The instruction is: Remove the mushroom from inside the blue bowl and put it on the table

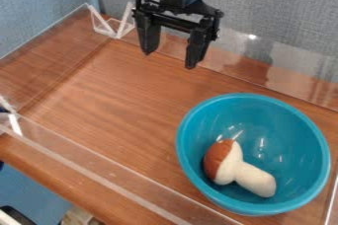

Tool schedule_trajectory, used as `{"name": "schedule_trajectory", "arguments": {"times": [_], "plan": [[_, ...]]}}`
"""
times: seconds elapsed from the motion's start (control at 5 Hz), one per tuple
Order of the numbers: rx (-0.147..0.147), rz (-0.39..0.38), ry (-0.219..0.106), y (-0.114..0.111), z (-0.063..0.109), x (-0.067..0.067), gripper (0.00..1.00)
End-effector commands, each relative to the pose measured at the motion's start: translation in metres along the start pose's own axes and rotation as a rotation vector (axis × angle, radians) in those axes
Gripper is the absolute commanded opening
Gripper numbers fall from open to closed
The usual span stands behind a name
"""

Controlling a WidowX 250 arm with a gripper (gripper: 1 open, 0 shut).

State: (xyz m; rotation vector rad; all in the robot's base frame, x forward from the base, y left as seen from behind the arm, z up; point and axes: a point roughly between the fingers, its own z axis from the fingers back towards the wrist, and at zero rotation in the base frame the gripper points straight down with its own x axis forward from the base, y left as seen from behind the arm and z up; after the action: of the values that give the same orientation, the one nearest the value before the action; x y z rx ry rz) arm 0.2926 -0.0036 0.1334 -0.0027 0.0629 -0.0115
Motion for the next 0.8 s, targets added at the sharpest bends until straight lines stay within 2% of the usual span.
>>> {"name": "schedule_trajectory", "arguments": {"times": [0.0, 0.2, 0.4, 0.6], "plan": [[-0.002, -0.069, 0.018, -0.018, -0.008, -0.008, 1.0], [-0.005, -0.156, 0.053, -0.043, -0.023, -0.021, 1.0], [0.011, -0.346, 0.033, -0.094, -0.026, -0.039, 1.0], [0.044, -0.495, -0.009, -0.144, -0.033, -0.057, 1.0]]}}
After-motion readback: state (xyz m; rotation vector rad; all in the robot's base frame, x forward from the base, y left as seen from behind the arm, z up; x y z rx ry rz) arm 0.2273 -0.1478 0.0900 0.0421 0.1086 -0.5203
